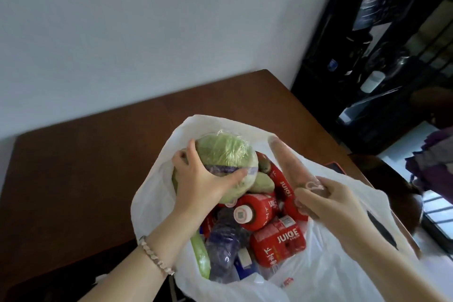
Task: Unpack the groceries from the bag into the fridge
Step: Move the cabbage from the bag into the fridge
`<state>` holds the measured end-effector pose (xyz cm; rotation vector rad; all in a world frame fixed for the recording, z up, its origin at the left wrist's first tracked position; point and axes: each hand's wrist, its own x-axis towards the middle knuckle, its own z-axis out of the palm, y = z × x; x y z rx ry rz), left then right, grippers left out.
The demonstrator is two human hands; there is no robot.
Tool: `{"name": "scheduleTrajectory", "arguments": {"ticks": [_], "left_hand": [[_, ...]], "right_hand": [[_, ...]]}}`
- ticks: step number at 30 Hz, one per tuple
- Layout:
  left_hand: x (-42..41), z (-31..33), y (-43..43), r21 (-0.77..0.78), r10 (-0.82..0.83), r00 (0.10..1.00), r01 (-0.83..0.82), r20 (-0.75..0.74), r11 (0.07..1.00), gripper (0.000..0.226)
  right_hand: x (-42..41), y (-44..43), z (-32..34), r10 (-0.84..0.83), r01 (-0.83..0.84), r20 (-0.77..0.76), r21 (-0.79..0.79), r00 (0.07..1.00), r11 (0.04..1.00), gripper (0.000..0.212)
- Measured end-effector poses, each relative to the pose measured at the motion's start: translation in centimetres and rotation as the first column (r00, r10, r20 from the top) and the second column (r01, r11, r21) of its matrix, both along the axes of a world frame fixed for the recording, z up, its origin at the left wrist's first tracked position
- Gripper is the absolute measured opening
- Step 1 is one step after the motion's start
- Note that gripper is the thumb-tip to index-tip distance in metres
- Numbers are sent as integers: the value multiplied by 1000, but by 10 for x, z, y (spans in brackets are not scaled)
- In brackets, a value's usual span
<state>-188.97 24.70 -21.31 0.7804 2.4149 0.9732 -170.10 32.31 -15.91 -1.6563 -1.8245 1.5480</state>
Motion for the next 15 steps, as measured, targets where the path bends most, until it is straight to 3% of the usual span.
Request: {"name": "scheduleTrajectory", "arguments": {"ticks": [3, 8, 12, 15], "left_hand": [[2, 1, -2, 50, 11, 999, -13, 43, 999, 115], [-4, -6, -1, 125, -6, 998, -2, 63, 992, 112], [-7, -4, -3, 115, -3, 993, -11, 114, 993, 115], [-14, -5, -1, 91, 58, 962, -85, 266, 992, 126]], "right_hand": [[-22, -9, -5, -85, 72, -218, -68, 972, 995, 13], [-53, -18, -36, -100, 51, -366, -141, 925, 989, 16], [-55, -22, -44, -121, 71, -389, -139, 913, 988, 17], [-50, -18, -50, -150, 91, -388, -166, 909, 982, 18]]}}
